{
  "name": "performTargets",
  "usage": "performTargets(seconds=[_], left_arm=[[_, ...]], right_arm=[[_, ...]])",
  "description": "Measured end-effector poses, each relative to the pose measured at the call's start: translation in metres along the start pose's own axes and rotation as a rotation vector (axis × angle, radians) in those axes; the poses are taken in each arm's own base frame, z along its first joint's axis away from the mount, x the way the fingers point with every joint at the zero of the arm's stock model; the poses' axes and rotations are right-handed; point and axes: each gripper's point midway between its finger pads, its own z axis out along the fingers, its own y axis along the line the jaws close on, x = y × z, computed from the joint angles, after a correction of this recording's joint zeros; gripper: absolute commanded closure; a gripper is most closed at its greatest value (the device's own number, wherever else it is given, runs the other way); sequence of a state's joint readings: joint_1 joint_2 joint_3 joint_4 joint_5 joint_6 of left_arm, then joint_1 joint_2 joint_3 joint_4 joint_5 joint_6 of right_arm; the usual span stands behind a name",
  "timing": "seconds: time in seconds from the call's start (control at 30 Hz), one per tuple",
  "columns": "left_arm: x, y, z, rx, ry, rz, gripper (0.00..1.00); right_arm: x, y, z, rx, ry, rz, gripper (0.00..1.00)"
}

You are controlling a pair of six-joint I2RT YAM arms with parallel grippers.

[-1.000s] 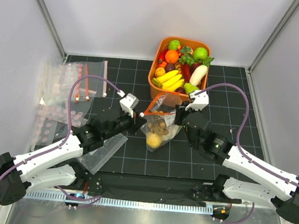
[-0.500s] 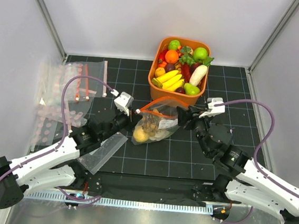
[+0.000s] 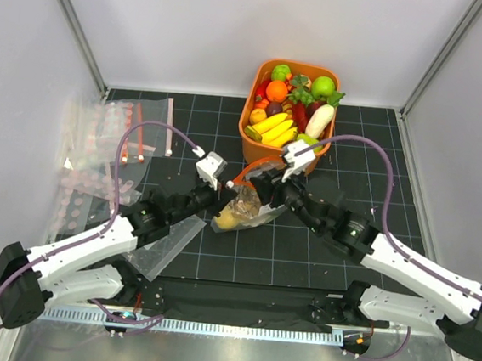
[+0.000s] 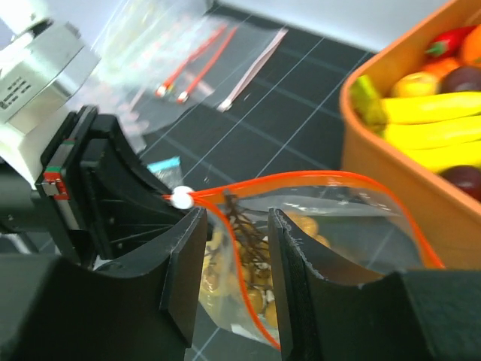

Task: Place the food in the zip-top bag and seal the zipper
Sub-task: Zip the zipper food storage bag at the center of the board.

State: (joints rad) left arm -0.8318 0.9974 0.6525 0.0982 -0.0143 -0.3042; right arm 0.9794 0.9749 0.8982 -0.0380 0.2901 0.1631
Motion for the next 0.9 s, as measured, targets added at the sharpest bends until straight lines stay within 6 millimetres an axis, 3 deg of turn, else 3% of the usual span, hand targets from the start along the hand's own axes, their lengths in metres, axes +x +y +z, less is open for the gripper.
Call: performTargets(seconds=[0.27,0.33,0.43,0.53,0.9], left_arm=[[-0.006,-0.008,-0.003,0.047,-0.021,0.034,1.00],[-0.012,-0.009,-0.008,0.053,-0.048,0.040,1.00],[-0.018,-0.011,-0.015,0.065,-0.077,0.049,1.00],[-0.017,-0.012,-0.016,0.071,-0.085,0.053,1.00],[-0.015,-0.016,-0.017,0.094,-0.087,0.075,1.00]], right_arm=[[0.044,0.021,0.019,-0.102,0.167,-0.036,0.53],[0.049,0.024,0.021,-0.115,0.186,-0.038,0.54],[0.051,0.026,0.023,-0.122,0.192,-0.039,0.69],[0.050,0.026,0.023,-0.122,0.190,-0.035,0.69],[0.038,0.024,0.020,-0.116,0.151,-0.023,0.43]])
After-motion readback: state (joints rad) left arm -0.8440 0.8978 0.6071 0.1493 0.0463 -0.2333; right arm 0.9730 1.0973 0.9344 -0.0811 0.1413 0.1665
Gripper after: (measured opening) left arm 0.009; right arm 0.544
